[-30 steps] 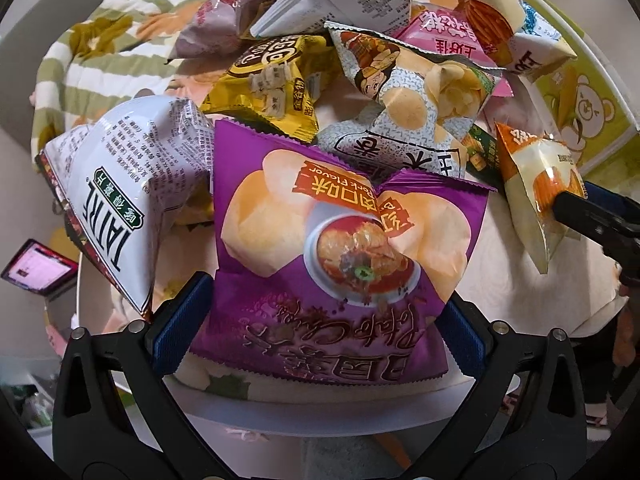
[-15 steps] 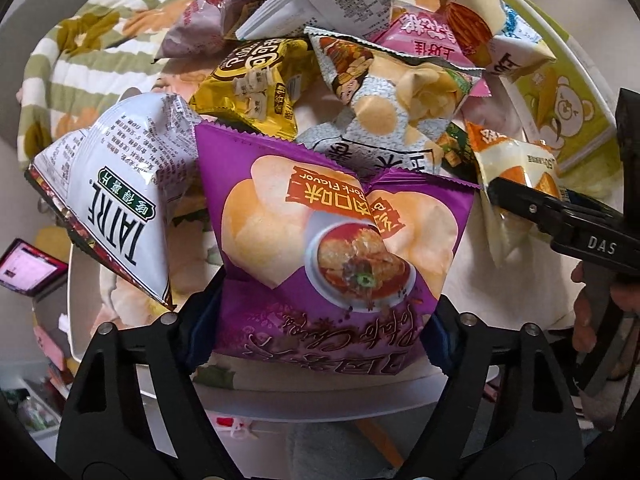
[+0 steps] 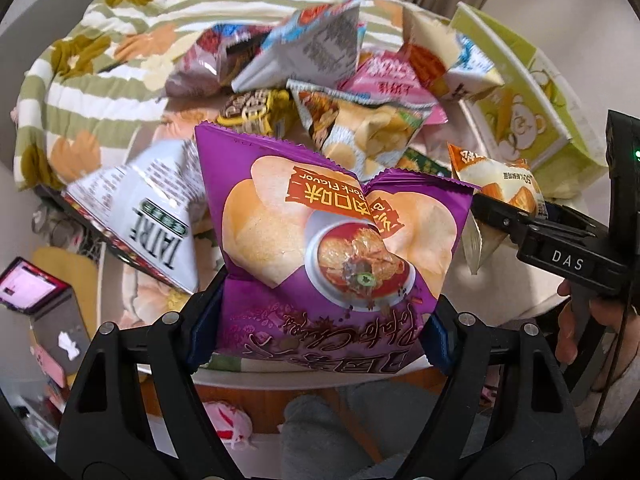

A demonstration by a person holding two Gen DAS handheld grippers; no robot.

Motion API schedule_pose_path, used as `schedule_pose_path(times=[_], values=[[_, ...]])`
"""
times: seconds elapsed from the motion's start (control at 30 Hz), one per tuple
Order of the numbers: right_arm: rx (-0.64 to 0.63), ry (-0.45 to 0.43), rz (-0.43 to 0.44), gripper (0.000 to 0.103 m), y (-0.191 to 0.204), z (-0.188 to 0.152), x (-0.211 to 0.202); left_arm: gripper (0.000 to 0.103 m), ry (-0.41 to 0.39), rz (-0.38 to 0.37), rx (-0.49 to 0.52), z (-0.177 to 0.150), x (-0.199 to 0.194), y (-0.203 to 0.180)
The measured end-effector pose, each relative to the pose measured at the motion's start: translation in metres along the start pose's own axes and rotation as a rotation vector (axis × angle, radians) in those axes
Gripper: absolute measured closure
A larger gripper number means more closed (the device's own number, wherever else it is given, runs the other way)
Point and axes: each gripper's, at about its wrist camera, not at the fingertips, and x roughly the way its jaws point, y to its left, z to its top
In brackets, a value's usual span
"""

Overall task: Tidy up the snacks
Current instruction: 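Carry both bags into the yellow box and open both tools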

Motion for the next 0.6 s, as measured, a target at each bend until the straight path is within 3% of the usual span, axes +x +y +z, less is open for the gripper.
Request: schedule_pose_path(times=[0.27,0.6], values=[[0.006,-0.114,-0.054,0.024,0.030,0.016,-0.065,0.024,-0.087,-0.029,0.049,0.020,-0.054,-0.008],[0.088,-0.208,-0.084,0.024,0.002,0.059,-0.139,0.024,-0.212,-0.115,0.158,0.102,-0.095,-0.065]])
